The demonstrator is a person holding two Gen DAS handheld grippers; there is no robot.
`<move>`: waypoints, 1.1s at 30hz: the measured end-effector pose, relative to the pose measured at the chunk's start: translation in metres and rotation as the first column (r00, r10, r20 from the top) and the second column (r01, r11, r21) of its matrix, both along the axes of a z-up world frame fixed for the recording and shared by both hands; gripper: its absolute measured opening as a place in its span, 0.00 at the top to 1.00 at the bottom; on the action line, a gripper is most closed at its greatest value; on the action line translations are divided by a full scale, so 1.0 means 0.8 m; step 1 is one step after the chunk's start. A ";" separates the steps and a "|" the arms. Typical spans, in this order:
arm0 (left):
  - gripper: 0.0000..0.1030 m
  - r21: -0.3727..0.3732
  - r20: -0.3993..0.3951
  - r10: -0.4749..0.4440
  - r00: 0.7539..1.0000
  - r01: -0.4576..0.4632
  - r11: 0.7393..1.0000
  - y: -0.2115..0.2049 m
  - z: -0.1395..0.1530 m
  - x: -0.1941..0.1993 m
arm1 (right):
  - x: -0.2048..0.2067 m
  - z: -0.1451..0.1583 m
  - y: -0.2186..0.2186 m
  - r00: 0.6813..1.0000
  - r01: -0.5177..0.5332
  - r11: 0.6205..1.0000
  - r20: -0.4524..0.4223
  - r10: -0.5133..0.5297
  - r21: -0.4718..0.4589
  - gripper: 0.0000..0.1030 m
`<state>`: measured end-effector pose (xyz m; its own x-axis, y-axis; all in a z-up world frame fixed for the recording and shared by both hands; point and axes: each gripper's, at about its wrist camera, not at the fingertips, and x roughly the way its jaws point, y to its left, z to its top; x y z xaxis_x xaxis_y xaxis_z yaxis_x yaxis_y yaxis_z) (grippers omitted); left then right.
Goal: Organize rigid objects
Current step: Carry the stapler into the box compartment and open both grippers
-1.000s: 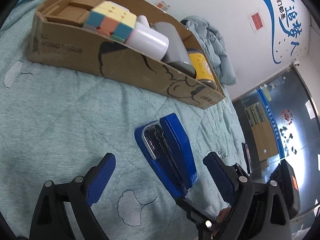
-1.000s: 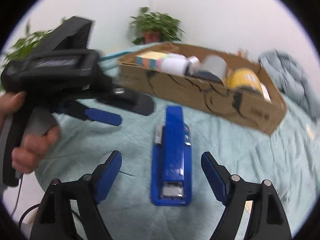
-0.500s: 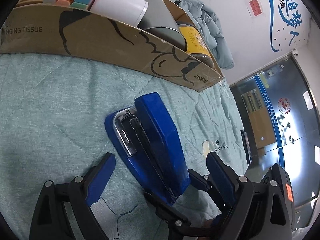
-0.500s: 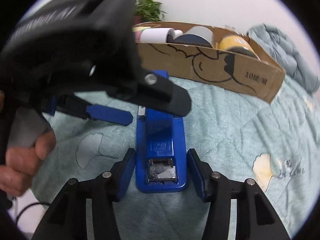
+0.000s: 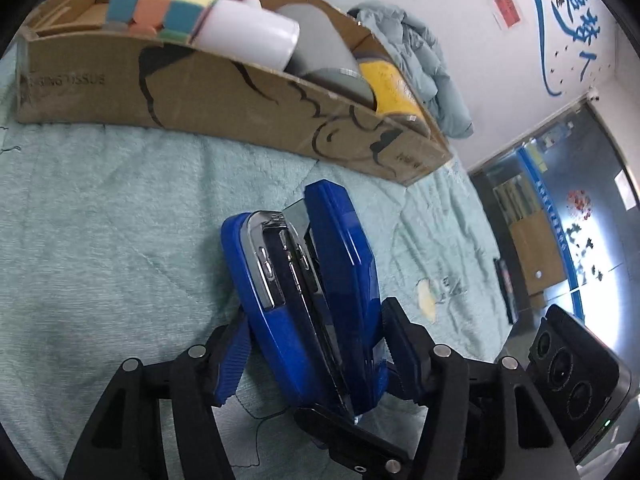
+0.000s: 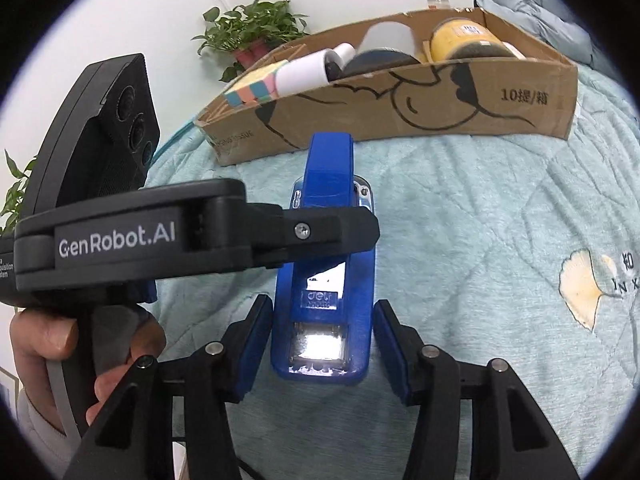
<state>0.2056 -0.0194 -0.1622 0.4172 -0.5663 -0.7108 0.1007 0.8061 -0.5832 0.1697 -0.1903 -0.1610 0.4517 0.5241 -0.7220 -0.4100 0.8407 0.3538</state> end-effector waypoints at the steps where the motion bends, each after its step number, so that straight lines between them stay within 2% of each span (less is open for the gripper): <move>1: 0.44 -0.002 0.009 0.002 1.000 -0.002 1.000 0.003 0.004 -0.001 | -0.005 0.001 0.005 1.000 -0.003 1.000 0.014 0.004 -0.009 0.51; 6: 0.47 -0.012 0.081 0.023 0.996 -0.022 1.000 0.026 0.044 -0.003 | 0.003 0.011 0.011 0.998 -0.017 1.000 0.062 0.016 0.004 0.51; 12: 0.48 0.020 0.183 0.048 0.982 -0.053 0.998 0.064 0.104 0.009 | 0.018 0.054 0.045 0.986 -0.055 0.998 0.161 0.052 0.016 0.51; 13: 0.53 0.020 0.193 0.053 0.980 -0.058 0.998 0.072 0.112 0.014 | 0.024 0.063 0.053 0.982 -0.059 0.998 0.181 0.054 0.022 0.52; 14: 0.52 0.030 0.196 0.048 0.979 -0.054 0.998 0.080 0.121 0.022 | 0.027 0.069 0.060 0.979 -0.074 0.996 0.194 0.065 0.039 0.61; 26: 0.53 0.024 0.271 0.092 0.958 -0.102 0.994 0.179 0.182 0.112 | 0.112 0.121 0.151 0.953 -0.125 0.991 0.284 0.107 0.046 0.61; 33: 0.53 0.013 0.237 0.102 0.966 -0.108 0.994 0.238 0.197 0.197 | 0.180 0.138 0.190 0.964 -0.123 0.991 0.244 0.106 0.054 0.61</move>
<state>0.3634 0.1713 -0.0046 0.6308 -0.4930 -0.5991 0.1469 0.8341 -0.5317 0.3139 -0.0385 -0.0505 0.5412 0.6267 -0.5607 -0.5821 0.7604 0.2880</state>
